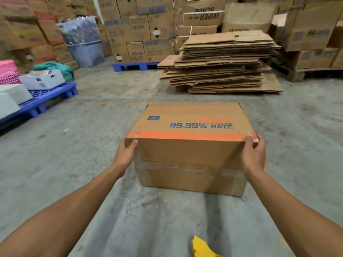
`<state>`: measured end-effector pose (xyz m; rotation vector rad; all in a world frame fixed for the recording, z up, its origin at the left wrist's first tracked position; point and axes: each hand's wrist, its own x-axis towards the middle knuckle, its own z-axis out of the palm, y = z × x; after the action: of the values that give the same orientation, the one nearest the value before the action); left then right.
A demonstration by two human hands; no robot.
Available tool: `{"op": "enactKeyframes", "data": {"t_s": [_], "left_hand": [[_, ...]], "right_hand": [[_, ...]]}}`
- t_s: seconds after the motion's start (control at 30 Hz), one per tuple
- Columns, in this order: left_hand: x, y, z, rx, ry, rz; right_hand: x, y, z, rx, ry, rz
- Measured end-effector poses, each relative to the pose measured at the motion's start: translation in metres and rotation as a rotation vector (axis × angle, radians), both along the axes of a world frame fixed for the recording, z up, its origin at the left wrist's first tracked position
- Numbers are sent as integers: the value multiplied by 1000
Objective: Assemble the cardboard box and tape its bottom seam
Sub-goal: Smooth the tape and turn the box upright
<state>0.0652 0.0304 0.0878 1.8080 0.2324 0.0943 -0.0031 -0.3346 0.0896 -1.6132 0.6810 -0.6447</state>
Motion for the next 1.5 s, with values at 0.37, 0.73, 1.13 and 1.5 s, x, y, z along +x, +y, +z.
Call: {"op": "enactKeyframes", "data": {"t_s": [0.37,0.73,1.13,1.5], "left_hand": [[-3,29,5,217,86,-6],[-21,40,17,4,55,-316],[-37,71,-13,12,-102,-425],[16,49,18,156,-124,-420]], "right_hand": [[-30,-52,6,-105,217,345],[-38,-24,29,-60,107,451],[-77,-19,12,-244,74,419],[-49,-22,22,-148,86,462]]}}
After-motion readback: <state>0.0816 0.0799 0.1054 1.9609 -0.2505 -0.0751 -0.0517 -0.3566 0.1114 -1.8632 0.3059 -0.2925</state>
